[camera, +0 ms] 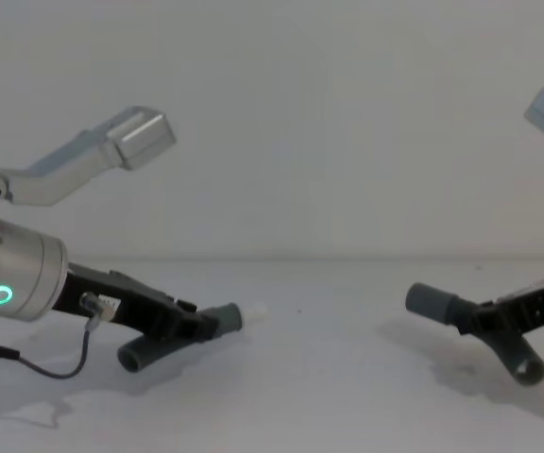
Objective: Use both hands to pick up one end of the pipe from the table, align the ends, and insert them.
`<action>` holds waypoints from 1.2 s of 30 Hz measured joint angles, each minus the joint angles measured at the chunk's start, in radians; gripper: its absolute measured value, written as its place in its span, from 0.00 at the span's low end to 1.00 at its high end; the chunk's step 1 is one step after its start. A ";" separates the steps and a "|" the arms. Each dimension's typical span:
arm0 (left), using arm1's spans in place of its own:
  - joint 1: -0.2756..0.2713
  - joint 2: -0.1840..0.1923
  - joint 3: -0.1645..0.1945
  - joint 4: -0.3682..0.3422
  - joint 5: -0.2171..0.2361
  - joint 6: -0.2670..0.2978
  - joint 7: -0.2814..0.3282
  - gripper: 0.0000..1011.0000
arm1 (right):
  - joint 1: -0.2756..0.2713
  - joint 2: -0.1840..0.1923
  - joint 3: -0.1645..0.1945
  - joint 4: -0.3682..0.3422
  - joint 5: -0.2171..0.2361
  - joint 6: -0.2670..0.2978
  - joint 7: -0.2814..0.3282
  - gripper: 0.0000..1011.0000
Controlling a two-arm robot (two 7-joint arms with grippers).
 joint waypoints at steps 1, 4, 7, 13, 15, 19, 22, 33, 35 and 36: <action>0.001 0.002 -0.001 -0.003 0.001 -0.006 0.000 0.33 | 0.001 0.003 -0.001 -0.002 -0.001 -0.006 0.002 0.26; 0.005 0.010 -0.005 -0.017 0.006 -0.035 -0.002 0.33 | 0.003 0.016 -0.005 -0.011 -0.010 -0.044 0.023 0.26; 0.006 0.016 -0.008 -0.026 0.009 -0.060 -0.009 0.33 | 0.007 0.033 -0.012 -0.019 -0.017 -0.077 0.046 0.26; 0.002 0.038 -0.009 -0.040 0.011 -0.123 -0.051 0.33 | 0.017 0.070 -0.031 -0.036 -0.030 -0.142 0.103 0.26; -0.003 0.045 -0.006 -0.040 0.010 -0.138 -0.072 0.33 | 0.020 0.084 -0.039 -0.042 -0.034 -0.162 0.129 0.26; -0.014 0.057 0.002 -0.039 0.007 -0.158 -0.107 0.33 | 0.027 0.107 -0.053 -0.051 -0.041 -0.188 0.163 0.26; -0.029 0.070 0.015 -0.034 0.004 -0.176 -0.152 0.33 | 0.033 0.124 -0.067 -0.058 -0.047 -0.212 0.197 0.26; -0.068 0.101 0.052 -0.025 0.005 -0.207 -0.244 0.33 | 0.053 0.166 -0.114 -0.089 -0.063 -0.258 0.279 0.26; -0.072 0.104 0.057 -0.025 0.005 -0.210 -0.253 0.33 | 0.056 0.169 -0.120 -0.092 -0.064 -0.262 0.289 0.26; -0.076 0.107 0.061 -0.025 0.006 -0.213 -0.263 0.33 | 0.058 0.170 -0.123 -0.093 -0.065 -0.264 0.293 0.26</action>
